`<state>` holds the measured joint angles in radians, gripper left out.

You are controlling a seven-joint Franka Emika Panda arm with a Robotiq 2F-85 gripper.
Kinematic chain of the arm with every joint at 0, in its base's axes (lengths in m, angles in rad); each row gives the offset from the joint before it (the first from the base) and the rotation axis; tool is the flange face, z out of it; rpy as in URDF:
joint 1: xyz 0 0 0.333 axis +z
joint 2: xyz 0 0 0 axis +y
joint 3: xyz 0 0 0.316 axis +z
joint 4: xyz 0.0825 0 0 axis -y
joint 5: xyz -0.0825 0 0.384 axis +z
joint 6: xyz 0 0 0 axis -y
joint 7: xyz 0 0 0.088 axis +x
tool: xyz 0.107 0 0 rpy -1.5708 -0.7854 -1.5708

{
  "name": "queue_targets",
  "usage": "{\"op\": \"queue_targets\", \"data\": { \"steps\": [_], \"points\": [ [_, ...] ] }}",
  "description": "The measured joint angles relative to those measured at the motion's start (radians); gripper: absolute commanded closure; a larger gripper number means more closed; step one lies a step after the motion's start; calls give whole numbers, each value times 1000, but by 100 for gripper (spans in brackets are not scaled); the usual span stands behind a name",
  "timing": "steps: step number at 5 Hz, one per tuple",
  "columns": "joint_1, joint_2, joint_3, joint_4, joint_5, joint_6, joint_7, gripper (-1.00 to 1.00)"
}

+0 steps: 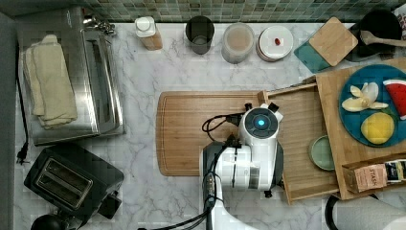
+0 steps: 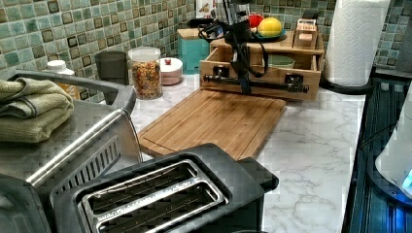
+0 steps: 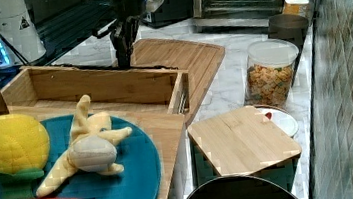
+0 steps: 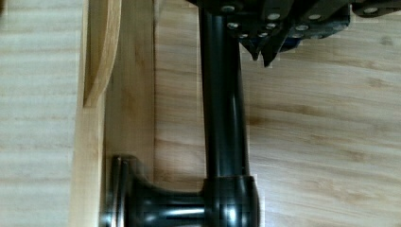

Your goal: Close the drawer.

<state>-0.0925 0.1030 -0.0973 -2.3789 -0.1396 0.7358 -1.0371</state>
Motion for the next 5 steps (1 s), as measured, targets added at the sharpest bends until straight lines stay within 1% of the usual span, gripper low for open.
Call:
{"op": "queue_targets", "data": {
  "steps": [1, 2, 3, 4, 5],
  "points": [
    [-23, 8, -10, 12, 0, 5, -106, 100],
    [-26, 25, -49, 45, 0, -9, -188, 100],
    [-66, 75, -66, 109, 4, -25, -272, 100],
    [-118, 139, -91, 197, 42, -48, -379, 100],
    [-155, 196, -135, 271, 62, -27, -437, 100]
  ]
}}
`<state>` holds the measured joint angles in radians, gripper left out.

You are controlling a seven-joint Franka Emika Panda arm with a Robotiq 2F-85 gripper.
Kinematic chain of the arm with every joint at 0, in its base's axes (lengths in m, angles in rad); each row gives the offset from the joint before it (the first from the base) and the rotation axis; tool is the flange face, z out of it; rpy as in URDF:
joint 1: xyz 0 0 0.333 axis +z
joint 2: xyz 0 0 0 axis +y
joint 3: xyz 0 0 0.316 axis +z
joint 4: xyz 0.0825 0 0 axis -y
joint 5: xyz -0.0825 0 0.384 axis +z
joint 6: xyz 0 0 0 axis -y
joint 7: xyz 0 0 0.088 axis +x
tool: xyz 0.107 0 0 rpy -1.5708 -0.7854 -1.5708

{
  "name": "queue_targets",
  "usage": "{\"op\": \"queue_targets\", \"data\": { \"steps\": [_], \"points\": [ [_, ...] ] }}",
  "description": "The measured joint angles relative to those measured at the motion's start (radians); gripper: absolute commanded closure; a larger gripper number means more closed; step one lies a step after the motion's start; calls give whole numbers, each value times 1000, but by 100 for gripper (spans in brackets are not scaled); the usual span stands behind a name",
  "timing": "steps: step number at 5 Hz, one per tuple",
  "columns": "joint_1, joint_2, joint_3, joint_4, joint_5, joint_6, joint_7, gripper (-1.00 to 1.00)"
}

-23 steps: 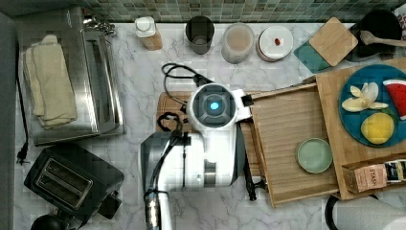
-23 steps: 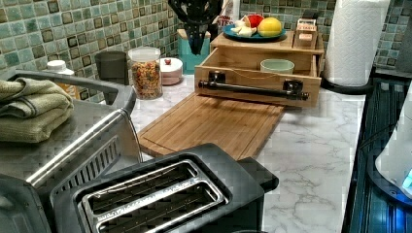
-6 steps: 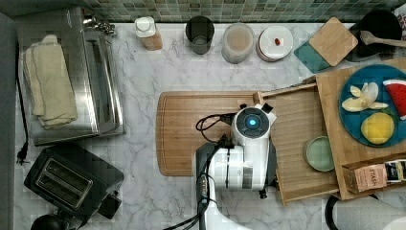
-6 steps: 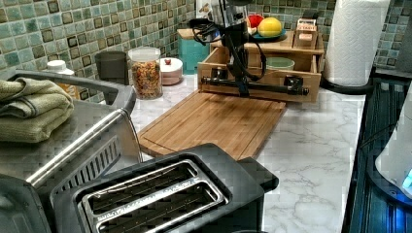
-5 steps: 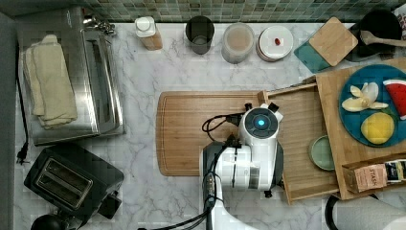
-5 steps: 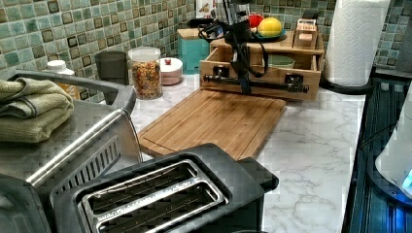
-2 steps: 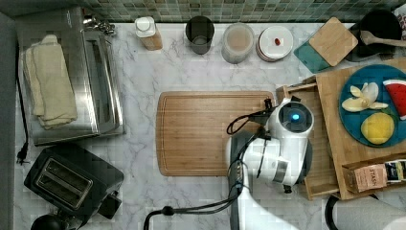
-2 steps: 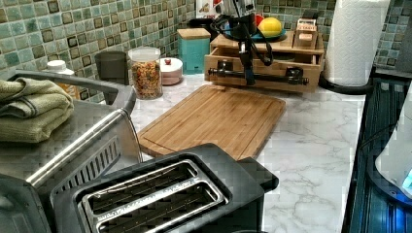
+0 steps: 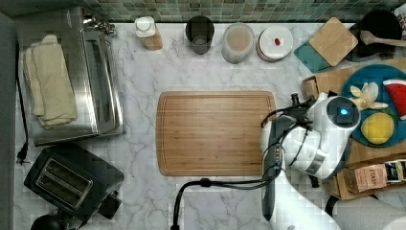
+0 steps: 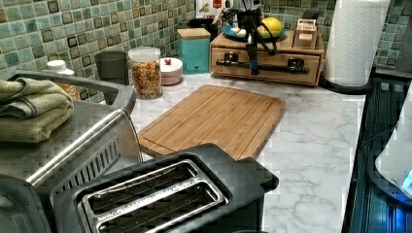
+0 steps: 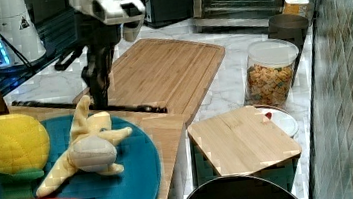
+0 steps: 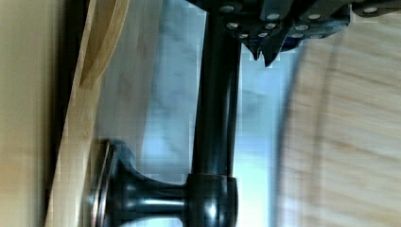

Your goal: Close the drawer.

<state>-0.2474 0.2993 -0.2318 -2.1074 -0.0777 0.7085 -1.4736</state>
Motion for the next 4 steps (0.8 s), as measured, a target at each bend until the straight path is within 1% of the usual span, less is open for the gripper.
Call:
{"op": "queue_targets", "data": {
  "steps": [1, 2, 4],
  "points": [
    [-15, 13, -8, 21, 45, 0, 0, 100],
    [0, 2, -21, 2, 44, 23, 0, 100],
    [6, -18, -29, -21, 38, 44, 20, 100]
  ]
}}
